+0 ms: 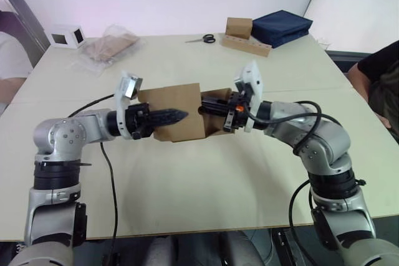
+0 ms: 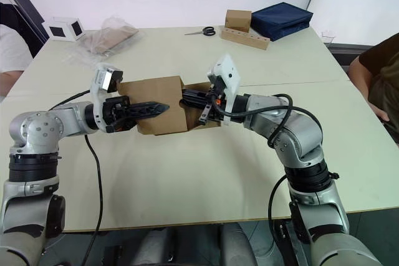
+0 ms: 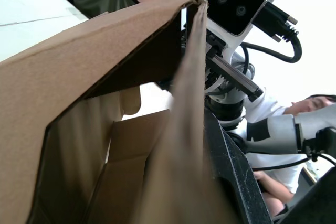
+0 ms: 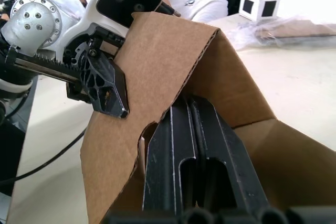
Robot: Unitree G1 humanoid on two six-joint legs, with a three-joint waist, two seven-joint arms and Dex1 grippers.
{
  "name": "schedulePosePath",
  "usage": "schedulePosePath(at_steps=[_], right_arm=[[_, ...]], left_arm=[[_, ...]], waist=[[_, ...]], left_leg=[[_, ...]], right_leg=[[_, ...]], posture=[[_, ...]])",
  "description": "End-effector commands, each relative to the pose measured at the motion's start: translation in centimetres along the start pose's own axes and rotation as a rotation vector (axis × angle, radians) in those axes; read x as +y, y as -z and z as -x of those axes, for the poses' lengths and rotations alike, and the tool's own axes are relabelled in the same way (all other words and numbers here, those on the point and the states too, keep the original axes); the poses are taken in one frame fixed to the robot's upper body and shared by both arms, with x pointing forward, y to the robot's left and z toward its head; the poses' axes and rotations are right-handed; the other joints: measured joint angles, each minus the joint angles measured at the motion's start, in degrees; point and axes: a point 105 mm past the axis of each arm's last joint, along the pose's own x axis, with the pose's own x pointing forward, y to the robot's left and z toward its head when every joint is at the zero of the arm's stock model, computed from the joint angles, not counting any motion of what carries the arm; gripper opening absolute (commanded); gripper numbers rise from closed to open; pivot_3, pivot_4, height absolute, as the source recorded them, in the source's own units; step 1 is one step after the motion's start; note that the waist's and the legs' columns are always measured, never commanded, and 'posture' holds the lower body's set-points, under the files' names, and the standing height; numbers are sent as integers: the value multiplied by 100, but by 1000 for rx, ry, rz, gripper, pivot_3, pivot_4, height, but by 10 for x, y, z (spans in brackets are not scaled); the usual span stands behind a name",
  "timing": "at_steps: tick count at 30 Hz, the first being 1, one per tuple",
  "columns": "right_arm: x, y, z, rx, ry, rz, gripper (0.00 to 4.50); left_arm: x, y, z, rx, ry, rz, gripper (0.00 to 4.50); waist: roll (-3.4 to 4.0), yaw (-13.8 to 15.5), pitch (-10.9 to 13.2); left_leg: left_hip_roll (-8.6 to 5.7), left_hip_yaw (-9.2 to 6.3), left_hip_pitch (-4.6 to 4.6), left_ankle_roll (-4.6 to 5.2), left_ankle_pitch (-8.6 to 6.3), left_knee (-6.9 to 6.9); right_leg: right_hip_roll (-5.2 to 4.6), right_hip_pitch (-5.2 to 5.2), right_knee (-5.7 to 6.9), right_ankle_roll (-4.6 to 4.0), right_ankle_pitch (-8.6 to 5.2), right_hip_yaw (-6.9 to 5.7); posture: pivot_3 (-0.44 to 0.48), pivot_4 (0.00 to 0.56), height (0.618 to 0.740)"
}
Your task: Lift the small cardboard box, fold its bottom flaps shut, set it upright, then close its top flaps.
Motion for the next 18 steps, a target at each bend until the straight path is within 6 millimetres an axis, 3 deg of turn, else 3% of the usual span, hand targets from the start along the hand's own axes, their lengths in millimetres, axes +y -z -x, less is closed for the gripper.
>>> schedulePosePath(at_steps=[1, 9, 18], right_arm=[[7, -22, 11, -37, -22, 86, 0], [5, -25, 41, 22, 1, 109, 0], [12, 13, 68, 115, 75, 15, 0]], left_arm=[[-3, -7, 8, -18, -19, -43, 44], [-1, -17, 17, -56, -61, -64, 44], [-5, -28, 15, -101, -58, -72, 44]], waist=[[0, 4, 0], [0, 13, 0], [-1, 12, 0]], left_leg=[[0, 0, 0, 0, 0, 0], [0, 0, 0, 1, -1, 0], [0, 0, -1, 4, -2, -1]], right_leg=[[0, 0, 0, 0, 0, 0], [-1, 1, -2, 0, 0, 0], [0, 2, -4, 0, 0, 0]], posture=[[0, 150, 740], [0, 150, 740], [0, 150, 740]])
